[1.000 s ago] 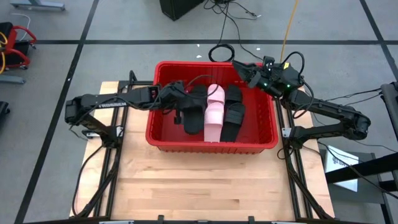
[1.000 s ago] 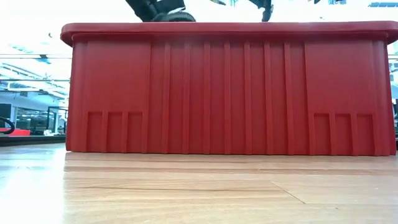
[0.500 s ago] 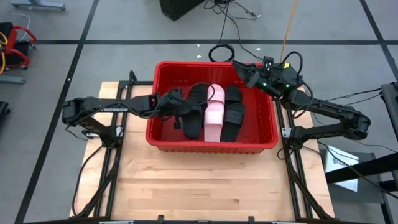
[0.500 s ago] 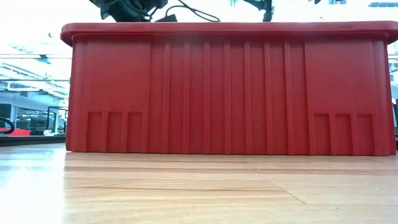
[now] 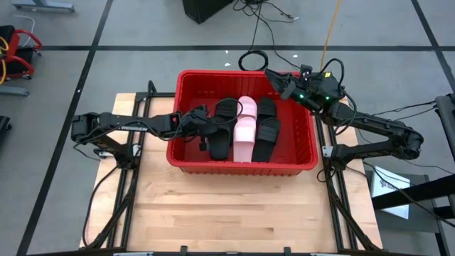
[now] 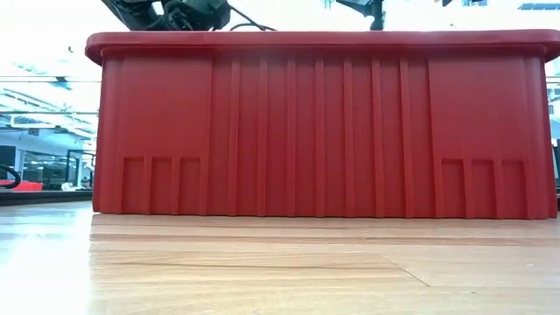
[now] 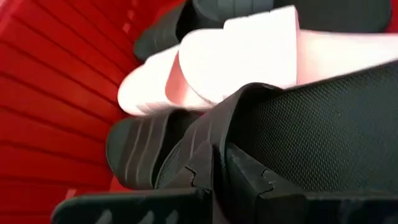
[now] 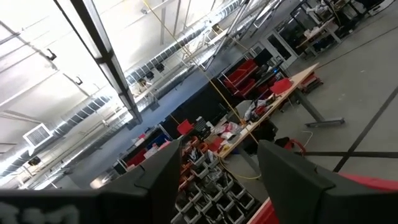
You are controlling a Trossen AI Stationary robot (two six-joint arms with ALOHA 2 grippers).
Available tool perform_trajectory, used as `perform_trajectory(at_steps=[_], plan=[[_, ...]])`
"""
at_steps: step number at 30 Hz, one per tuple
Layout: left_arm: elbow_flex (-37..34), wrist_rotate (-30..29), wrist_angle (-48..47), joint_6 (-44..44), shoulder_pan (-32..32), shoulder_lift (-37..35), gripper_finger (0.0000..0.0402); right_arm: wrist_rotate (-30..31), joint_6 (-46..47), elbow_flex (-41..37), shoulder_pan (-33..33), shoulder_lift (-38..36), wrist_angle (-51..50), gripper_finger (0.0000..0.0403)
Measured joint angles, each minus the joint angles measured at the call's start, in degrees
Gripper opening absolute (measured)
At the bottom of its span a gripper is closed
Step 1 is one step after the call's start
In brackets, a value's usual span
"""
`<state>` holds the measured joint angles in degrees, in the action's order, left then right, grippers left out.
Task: Pick and place slides into bin
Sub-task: Put the black slide into the red bin
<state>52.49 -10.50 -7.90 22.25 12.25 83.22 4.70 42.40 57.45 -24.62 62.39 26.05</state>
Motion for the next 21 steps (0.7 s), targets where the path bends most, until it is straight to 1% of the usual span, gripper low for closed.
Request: perform_trajectory(at_steps=[7, 10, 15, 17, 21], plan=[[0.1, 1.5, 4.3, 1.5, 0.0, 0.6, 0.0024, 0.1, 0.0, 0.0, 0.0, 0.1, -0.9, 0.0201], [0.1, 1.7, 3.8, 2.2, 0.0, 1.3, 0.0024, 0.1, 0.4, 0.0, 0.0, 0.1, -1.1, 0.0201], [0.0, 1.9, 4.5, 3.0, 0.2, 4.0, 0.0024, 0.1, 0.6, 0.0, 0.0, 0.1, -1.1, 0.0201], [0.1, 3.5, 5.0, 3.1, 0.2, 5.3, 0.0024, 0.0, 0.7, 0.0, 0.0, 0.1, -1.0, 0.0201], [0.1, 4.6, 5.1, 3.1, 0.1, 7.5, 0.0024, 0.0, 0.9, 0.0, 0.0, 0.1, -1.1, 0.0201]])
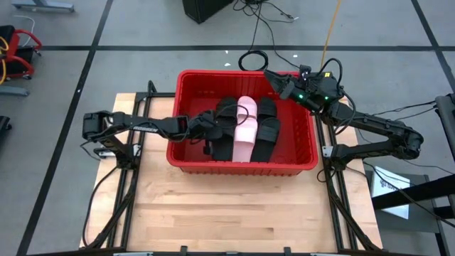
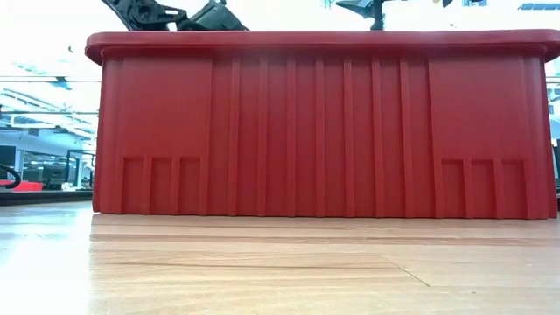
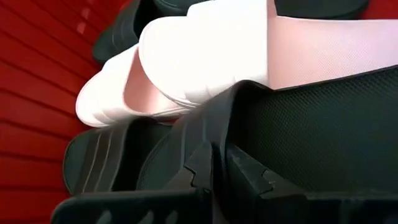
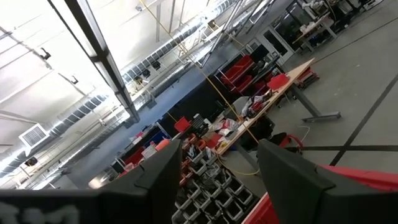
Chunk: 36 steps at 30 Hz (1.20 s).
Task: Pick and place slides into bin
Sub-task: Put the black slide into the red bin
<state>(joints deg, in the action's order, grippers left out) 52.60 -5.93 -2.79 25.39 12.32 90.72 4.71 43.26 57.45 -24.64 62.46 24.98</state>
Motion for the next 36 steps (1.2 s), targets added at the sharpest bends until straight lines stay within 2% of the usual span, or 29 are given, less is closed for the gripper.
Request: perform_trajectory(at_steps=[13, 27, 36], plan=[[0.0, -1.0, 0.4, 1.7, 2.0, -0.7, 0.0033, 0.1, -0.4, 0.0, 0.0, 0.0, -1.1, 0.0201], [0.0, 1.2, -0.5, -0.6, 1.8, -0.5, 0.0157, 0.0, -0.4, 0.0, 0.0, 0.0, -1.3, 0.0201], [0.5, 1.3, -0.5, -4.8, -0.6, -0.6, 0.0199, -0.2, -0.4, 0.0, 0.0, 0.0, -1.3, 0.0201]])
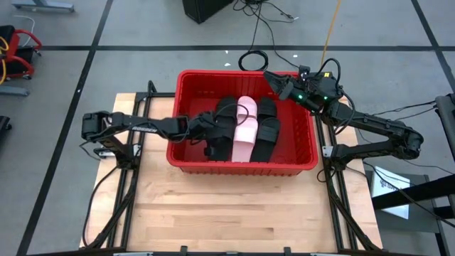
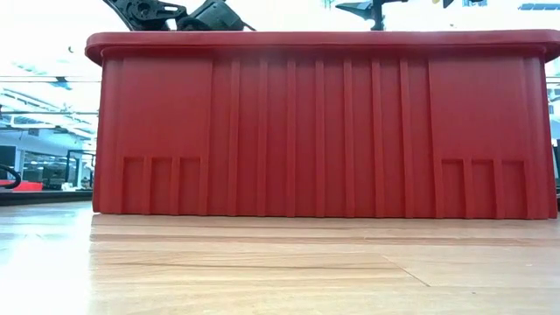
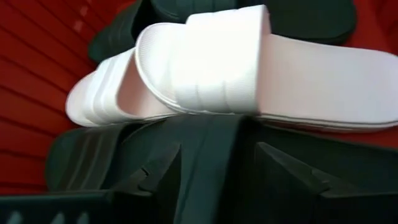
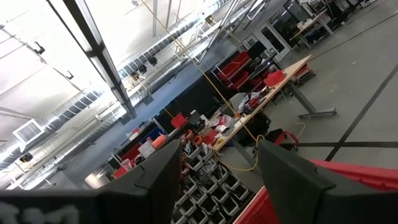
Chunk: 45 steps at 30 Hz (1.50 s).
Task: Pick and place slides into bin
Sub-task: Put the black slide into the red bin, then return to Home Position
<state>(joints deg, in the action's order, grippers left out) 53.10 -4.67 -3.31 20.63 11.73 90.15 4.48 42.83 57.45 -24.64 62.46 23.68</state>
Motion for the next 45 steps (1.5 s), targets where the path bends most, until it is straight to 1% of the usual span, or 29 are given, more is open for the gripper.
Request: perform_trajectory(at_steps=[3, 7, 15, 21, 27, 32, 38, 42, 45], plan=[[0.0, -0.4, -1.3, -1.9, -1.2, -0.4, 0.0204, 0.0, 0.0, 0.0, 0.3, 0.0, 0.0, 0.0201], [0.0, -1.6, -2.2, -3.4, -2.9, -2.7, 0.0203, 0.1, -0.3, 0.0, 1.0, 0.0, 0.0, 0.0201], [0.1, -6.5, -2.6, -3.9, -4.8, -12.4, 0.0204, 0.2, -1.5, 0.0, 2.0, 0.0, -0.4, 0.0201], [0.0, -9.2, -5.0, -8.4, -4.8, -19.8, 0.0205, 0.3, -1.5, 0.0, 2.0, 0.0, -0.3, 0.0201], [0.0, -9.3, -5.0, -14.4, -4.7, -25.8, 0.0204, 0.2, -1.5, 0.0, 2.1, 0.0, 0.9, 0.0201], [0.0, -8.7, -4.7, -18.5, -5.2, -30.6, 0.0205, 1.8, -2.4, 0.0, 3.3, 0.0, 5.7, 0.0201], [0.0, -8.4, -1.1, -22.5, -7.9, -36.8, 0.0205, 1.7, -7.6, 0.0, 5.3, 0.0, 11.6, 0.0201], [0.0, -8.8, -0.6, -24.5, -9.7, -40.3, 0.0205, 1.7, -12.1, 0.0, 7.1, 0.0, 12.0, 0.0201], [0.0, -8.9, -0.7, -26.7, -11.1, -42.0, 0.0205, 1.5, -13.4, 0.0, 8.2, 0.0, 11.2, 0.0201]])
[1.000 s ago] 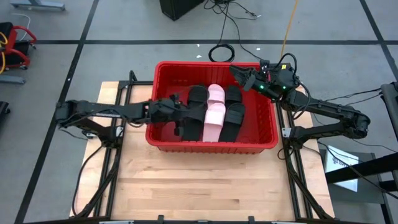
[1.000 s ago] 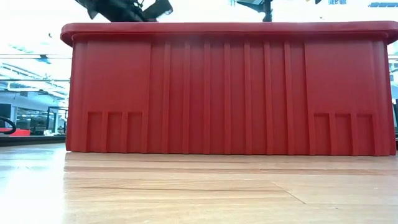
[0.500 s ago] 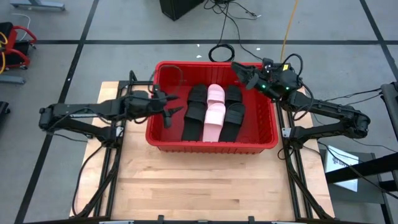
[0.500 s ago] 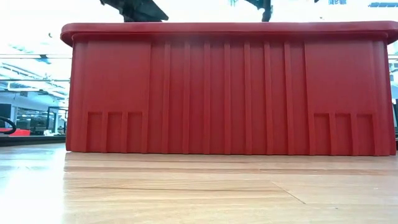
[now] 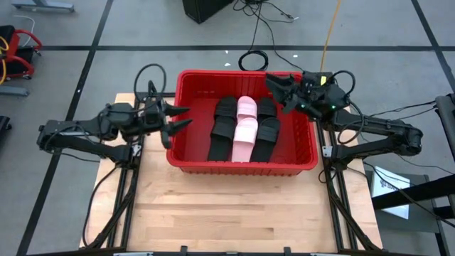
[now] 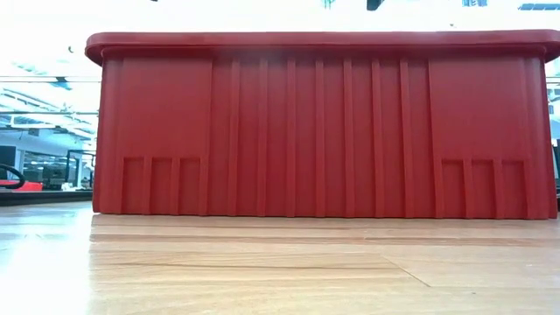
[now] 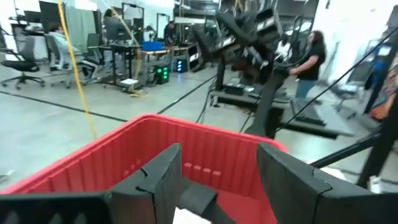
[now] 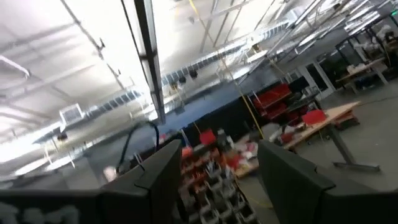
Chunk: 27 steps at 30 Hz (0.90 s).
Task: Pick and place slides into bin
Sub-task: Return to Home Position
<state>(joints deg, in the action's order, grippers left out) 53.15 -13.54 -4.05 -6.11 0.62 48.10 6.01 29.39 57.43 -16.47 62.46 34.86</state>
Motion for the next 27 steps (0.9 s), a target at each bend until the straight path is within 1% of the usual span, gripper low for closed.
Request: perform_trajectory(at_steps=[5, 7, 9, 11, 15, 20, 23, 27], plan=[[0.0, -0.2, 0.0, 0.8, -2.9, -1.0, 0.0205, -0.1, -0.5, 0.0, 1.0, 0.1, -5.9, 0.0201], [0.0, -1.2, -0.1, 1.0, -4.0, -0.9, 0.0205, -0.1, 3.2, 0.0, 1.0, 0.1, -6.0, 0.0201], [0.0, -2.5, 0.1, -0.6, -5.1, -0.9, 0.0205, 0.0, 6.6, 0.0, 1.3, 0.4, -5.6, 0.0201], [0.0, -4.1, 1.0, -2.5, -6.3, -0.9, 0.0205, 0.0, 7.6, 0.0, 2.2, 0.8, -5.0, 0.0201], [1.0, -8.5, 0.7, -1.2, -9.3, -0.8, 0.0204, -0.1, 2.9, 0.0, 5.9, 0.6, 0.3, 0.0201], [4.3, -14.8, 0.0, 0.0, -12.6, -0.8, 0.0204, -0.1, -4.7, 0.0, 10.5, 0.7, 7.2, 0.0201], [6.7, -15.5, -3.9, 1.8, -13.8, -0.8, 0.0204, -0.1, -6.4, 0.0, 12.0, 0.5, 8.5, 0.0201], [8.3, -15.2, -10.0, 2.6, -14.7, -0.9, 0.0204, -0.1, -5.8, 0.0, 12.3, 0.3, 8.2, 0.0201]])
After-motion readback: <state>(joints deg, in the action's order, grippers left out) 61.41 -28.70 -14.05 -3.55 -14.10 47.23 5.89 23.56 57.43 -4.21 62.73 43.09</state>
